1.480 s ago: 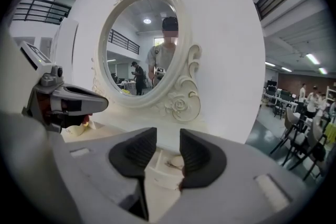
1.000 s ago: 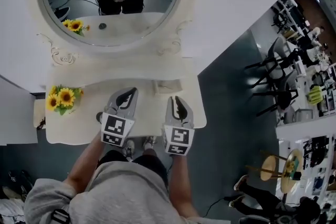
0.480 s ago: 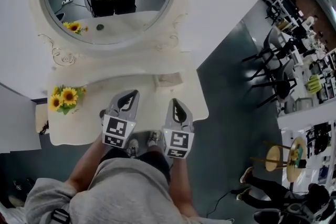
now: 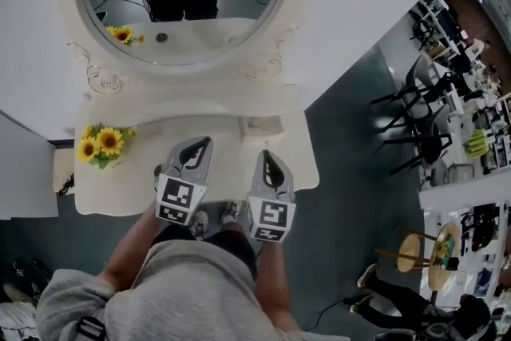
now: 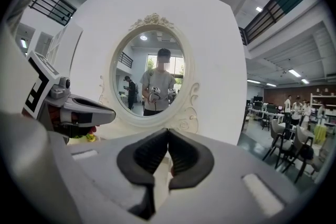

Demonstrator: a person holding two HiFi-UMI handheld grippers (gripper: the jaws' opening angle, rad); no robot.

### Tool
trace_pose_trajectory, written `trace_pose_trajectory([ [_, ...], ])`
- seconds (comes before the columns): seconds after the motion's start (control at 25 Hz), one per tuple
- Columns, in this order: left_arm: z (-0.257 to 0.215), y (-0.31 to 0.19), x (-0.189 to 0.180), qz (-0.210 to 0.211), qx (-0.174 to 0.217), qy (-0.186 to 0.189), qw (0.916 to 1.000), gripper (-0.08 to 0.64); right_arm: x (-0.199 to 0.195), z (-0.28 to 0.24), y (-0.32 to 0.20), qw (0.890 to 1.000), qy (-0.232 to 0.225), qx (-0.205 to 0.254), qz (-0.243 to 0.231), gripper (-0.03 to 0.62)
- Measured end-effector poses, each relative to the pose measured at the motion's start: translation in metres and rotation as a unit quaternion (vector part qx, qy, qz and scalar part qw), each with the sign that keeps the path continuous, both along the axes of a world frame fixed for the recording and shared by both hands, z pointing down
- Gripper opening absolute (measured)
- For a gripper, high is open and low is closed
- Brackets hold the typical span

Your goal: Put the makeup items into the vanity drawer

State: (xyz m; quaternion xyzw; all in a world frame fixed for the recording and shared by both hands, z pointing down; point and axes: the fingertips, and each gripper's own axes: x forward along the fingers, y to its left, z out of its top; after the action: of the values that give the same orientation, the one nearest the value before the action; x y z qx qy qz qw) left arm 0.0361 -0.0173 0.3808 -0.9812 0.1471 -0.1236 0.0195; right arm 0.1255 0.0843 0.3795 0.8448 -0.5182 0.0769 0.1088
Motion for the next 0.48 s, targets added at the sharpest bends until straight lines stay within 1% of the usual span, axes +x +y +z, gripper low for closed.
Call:
trace_pose_trajectory([
  [0.12,0.003,-0.012,-0.011,-0.024,-0.001,0.001,0.9997,0.011,-0.008,0.003,-0.016,1.000,-0.001,-0.001,-0.024,0.006],
  [0.28,0.006,-0.032,-0.033,-0.066,-0.003,-0.005,0.9978,0.011,-0.026,0.006,-0.047,0.997,-0.005,-0.008,-0.075,0.006],
  [0.48,0.009,-0.053,-0.072,-0.130,-0.009,-0.010,0.9915,0.011,-0.062,0.009,-0.086,0.989,-0.009,-0.013,-0.149,0.006],
])
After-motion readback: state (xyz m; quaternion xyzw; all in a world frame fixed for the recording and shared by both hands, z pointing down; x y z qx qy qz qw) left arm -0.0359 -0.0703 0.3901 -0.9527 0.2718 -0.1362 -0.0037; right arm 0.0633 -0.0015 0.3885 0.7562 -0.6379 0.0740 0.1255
